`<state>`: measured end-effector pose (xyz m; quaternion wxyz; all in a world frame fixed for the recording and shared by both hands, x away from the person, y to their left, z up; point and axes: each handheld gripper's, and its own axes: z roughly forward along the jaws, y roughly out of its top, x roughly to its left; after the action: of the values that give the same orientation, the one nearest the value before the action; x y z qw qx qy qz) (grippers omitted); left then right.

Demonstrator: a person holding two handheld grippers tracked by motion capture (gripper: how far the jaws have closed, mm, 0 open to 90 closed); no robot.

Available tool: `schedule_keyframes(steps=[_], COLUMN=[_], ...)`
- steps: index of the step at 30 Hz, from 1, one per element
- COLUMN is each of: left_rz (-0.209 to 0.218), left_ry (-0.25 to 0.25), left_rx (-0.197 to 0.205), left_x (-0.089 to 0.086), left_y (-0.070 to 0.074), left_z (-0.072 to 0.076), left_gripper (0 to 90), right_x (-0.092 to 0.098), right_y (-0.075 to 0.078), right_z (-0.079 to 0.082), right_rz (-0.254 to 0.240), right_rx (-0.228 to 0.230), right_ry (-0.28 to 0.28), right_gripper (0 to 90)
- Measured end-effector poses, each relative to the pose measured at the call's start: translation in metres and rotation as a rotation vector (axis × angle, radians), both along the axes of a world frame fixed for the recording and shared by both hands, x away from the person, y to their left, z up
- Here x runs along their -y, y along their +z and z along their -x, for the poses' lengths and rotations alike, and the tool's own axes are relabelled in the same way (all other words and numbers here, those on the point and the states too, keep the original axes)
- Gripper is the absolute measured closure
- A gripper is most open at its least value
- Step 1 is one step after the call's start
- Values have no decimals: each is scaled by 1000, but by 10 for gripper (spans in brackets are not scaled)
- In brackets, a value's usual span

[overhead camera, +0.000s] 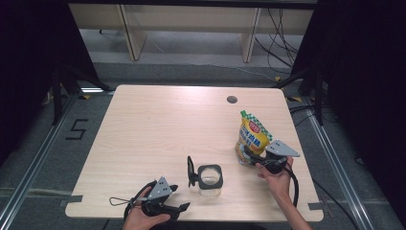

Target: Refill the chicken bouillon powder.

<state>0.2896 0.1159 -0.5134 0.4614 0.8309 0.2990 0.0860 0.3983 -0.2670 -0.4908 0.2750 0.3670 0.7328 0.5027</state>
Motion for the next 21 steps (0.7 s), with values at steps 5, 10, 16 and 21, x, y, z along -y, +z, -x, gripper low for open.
schedule_keyframes(steps=[5, 10, 16, 21], left_rz=[-18, 15, 12, 12], left_ry=[18, 38, 23, 28], left_rx=[-7, -13, -9, -2], left_x=[-3, -3, -2, -2], left_y=[2, 2, 3, 2], left_z=[0, 1, 1, 1], left_gripper=[255, 256, 256, 252], right_x=[11, 17, 12, 7], right_y=[9, 10, -2, -10], right_z=[-11, -18, -14, -17], right_rz=[61, 74, -82, -143], right_rx=[21, 36, -38, -35], right_ry=[106, 170, 82, 43], right_gripper=[434, 441, 259, 186])
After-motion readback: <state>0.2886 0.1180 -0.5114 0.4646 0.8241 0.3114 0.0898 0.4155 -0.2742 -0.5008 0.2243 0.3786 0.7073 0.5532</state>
